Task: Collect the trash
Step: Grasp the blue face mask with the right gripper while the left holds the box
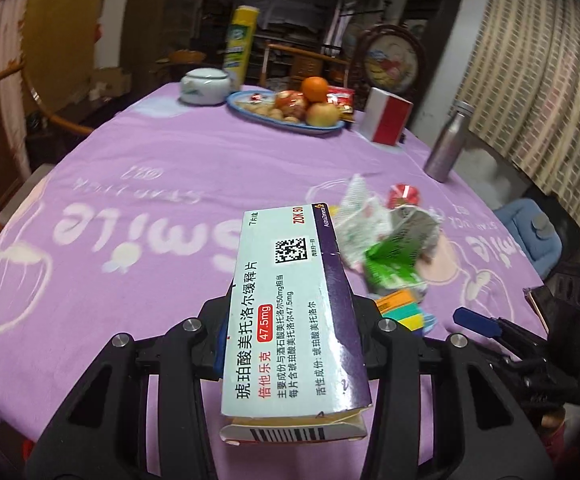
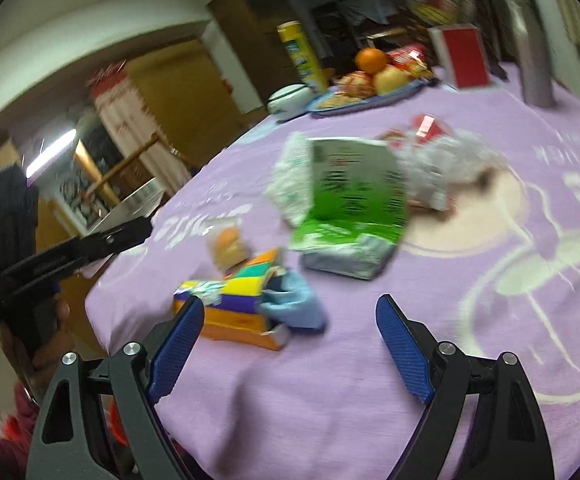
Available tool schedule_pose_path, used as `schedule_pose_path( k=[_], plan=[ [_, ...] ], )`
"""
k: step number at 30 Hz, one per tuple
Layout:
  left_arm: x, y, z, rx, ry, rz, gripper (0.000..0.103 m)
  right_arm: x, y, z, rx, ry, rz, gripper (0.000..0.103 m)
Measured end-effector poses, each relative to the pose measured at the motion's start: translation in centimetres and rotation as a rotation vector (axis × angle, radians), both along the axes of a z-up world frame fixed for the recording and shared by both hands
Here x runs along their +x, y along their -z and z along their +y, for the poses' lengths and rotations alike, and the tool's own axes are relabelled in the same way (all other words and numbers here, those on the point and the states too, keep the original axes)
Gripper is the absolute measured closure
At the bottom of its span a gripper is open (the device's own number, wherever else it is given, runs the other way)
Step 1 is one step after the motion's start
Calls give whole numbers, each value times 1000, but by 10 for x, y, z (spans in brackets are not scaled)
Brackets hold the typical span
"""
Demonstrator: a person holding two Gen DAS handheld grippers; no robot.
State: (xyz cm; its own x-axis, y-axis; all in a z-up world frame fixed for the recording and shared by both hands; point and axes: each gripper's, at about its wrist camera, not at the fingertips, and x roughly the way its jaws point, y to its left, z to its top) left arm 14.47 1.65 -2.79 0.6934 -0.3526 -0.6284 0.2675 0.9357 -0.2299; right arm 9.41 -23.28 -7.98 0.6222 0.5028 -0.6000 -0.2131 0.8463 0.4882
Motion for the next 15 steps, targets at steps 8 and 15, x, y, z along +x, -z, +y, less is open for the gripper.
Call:
schedule_pose_path(
  k=[8, 15],
  plan=[
    [-7, 8, 23, -22, -27, 14, 59, 2, -4, 1, -48, 15, -14, 42],
    [-10, 15, 26, -27, -20, 24, 59, 12, 17, -3, -22, 23, 81, 63]
  ],
)
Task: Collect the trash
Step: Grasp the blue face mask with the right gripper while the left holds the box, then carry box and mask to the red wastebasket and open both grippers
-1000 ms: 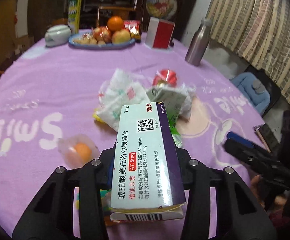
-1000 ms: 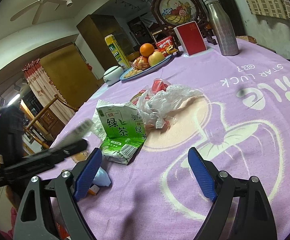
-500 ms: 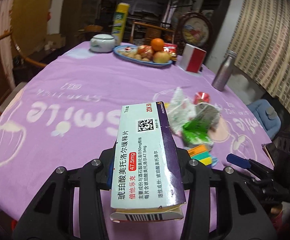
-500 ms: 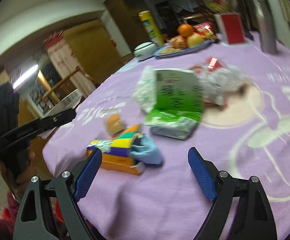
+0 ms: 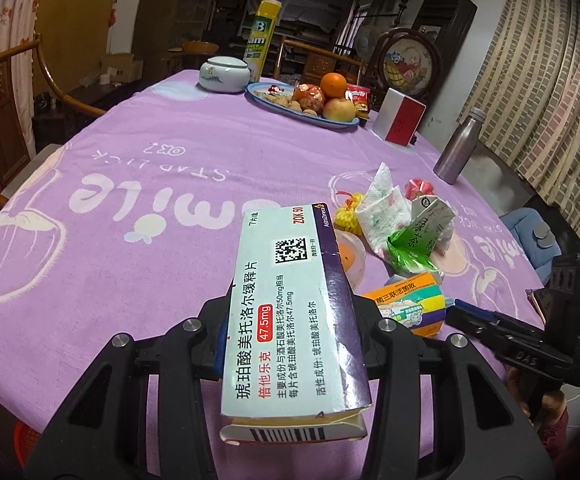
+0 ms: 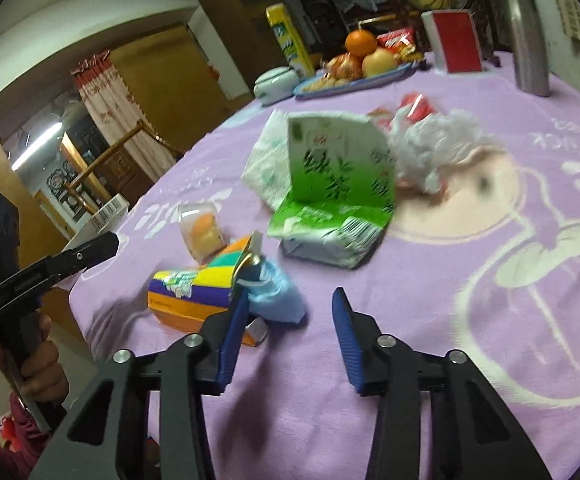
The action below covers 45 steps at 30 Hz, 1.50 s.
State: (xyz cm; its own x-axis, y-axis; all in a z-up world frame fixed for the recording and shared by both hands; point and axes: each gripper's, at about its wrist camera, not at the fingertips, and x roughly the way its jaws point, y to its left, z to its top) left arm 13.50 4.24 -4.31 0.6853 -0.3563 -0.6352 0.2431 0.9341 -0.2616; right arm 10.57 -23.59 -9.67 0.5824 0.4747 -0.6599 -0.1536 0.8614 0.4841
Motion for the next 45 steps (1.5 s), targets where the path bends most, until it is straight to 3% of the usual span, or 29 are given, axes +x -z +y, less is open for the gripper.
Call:
schedule_pose_path(
  k=[3, 7, 12, 17, 24, 30, 38, 45],
  plan=[
    [-1, 0, -2, 3, 2, 6, 59, 5, -1, 13, -19, -21, -2, 83],
    [-3, -3, -2, 6, 2, -1, 59, -4, -18, 8, -37, 20, -80, 93],
    [-7, -8, 0, -4, -1, -18, 59, -22, -56, -18, -49, 100, -202, 94],
    [-15, -14, 4, -2, -10, -34, 59, -28, -70, -34, -72, 165, -252, 94],
    [-35, -21, 24, -1, -56, -55, 59, -36, -89, -29, -49, 136, -291, 94],
    [-54, -24, 50, -1, -105, -71, 59, -46, -125, -17, -53, 135, -396, 94],
    [-85, -22, 97, 38, -189, -78, 59, -49, -145, 41, -23, -33, -418, 94],
    [-122, 3, 164, 106, -278, 21, 59, -44, -141, 125, 18, -246, -350, 94]
  ],
)
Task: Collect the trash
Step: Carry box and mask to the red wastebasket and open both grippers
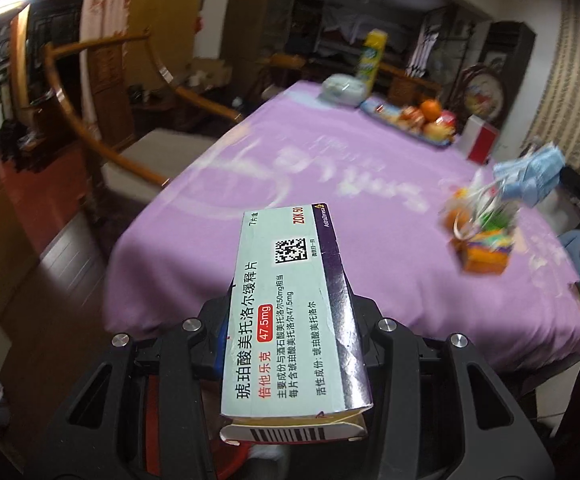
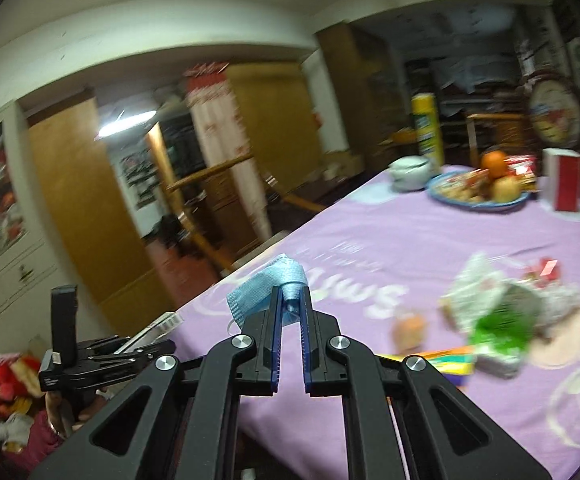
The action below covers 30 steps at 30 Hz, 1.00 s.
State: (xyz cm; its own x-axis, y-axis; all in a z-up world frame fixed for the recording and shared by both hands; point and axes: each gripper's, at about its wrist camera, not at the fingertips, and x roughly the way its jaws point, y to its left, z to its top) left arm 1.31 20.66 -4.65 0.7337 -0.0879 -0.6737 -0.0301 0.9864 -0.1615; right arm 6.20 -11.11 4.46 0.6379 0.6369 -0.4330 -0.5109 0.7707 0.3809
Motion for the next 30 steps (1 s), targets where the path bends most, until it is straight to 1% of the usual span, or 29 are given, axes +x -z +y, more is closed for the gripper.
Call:
schedule_pose_path(
  k=[4, 6, 8, 9, 10, 11, 13, 17, 21, 22, 24, 26, 28, 30],
  plan=[
    [-18, 29, 36, 57, -56, 109, 59, -4, 6, 49, -38, -95, 31, 94],
    [-25, 46, 55, 57, -95, 160, 59, -6, 8, 76, -59, -144, 48, 94],
    [-32, 59, 73, 40, -131, 188, 58, -9, 10, 103, -78, -189, 61, 94],
    [-34, 62, 79, 38, -144, 193, 50, -12, 12, 118, -94, -216, 69, 94],
    [-36, 64, 86, 34, -165, 193, 37, -14, 14, 132, -110, -241, 76, 94],
    [-39, 64, 91, 28, -184, 187, 27, -17, 14, 141, -120, -258, 81, 94],
    [-47, 63, 102, 11, -218, 163, 22, -21, 18, 165, -148, -306, 96, 94],
    [-57, 64, 122, 5, -277, 136, 17, -27, 25, 199, -183, -377, 120, 94],
    [-67, 69, 147, -6, -344, 132, 15, -38, 33, 238, -217, -456, 147, 94],
    [-70, 70, 153, -13, -359, 135, 15, -40, 35, 244, -219, -483, 158, 89],
    [-74, 73, 165, -37, -387, 141, 15, -43, 38, 256, -220, -525, 176, 88],
    [-77, 74, 172, -56, -404, 141, 15, -45, 39, 261, -231, -539, 168, 86],
    [-80, 74, 176, -65, -417, 138, 15, -46, 39, 263, -245, -527, 154, 86],
    [-80, 72, 177, -67, -420, 137, 15, -42, 40, 260, -242, -518, 161, 85]
  ],
)
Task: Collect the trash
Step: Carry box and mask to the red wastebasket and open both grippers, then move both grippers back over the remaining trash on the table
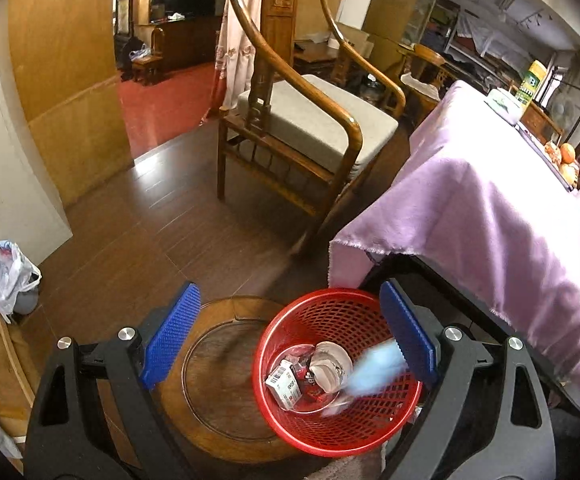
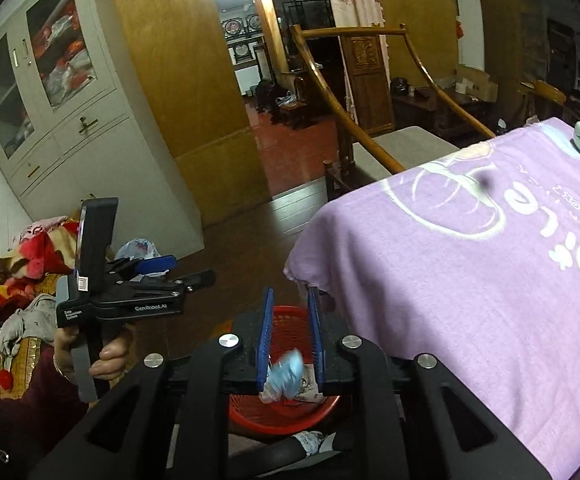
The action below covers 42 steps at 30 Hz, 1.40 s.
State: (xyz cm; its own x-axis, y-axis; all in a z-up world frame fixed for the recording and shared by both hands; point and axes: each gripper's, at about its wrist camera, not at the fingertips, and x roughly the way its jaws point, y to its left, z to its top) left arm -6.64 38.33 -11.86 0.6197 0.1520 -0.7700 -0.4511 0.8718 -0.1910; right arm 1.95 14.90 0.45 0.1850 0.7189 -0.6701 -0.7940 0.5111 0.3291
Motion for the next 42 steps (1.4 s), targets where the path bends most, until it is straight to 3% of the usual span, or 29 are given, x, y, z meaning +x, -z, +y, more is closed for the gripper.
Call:
schedule_pose_path(
  k=[11, 23, 30, 34, 42],
  plan=[
    [20, -16, -39, 47, 70, -9, 15, 11, -3, -44, 47, 93, -10, 72],
    [44, -41, -102, 109, 160, -7, 15, 30, -7, -128, 131, 255, -31, 54],
    [73, -56, -170, 136, 299, -14, 12, 39, -2, -205, 164, 433, -89, 42],
    [97, -60, -219, 144, 406, -13, 12, 48, 10, -257, 187, 548, -70, 35],
    [147, -59, -306, 97, 579, -20, 12, 62, 37, -347, 197, 747, -31, 33]
  ],
)
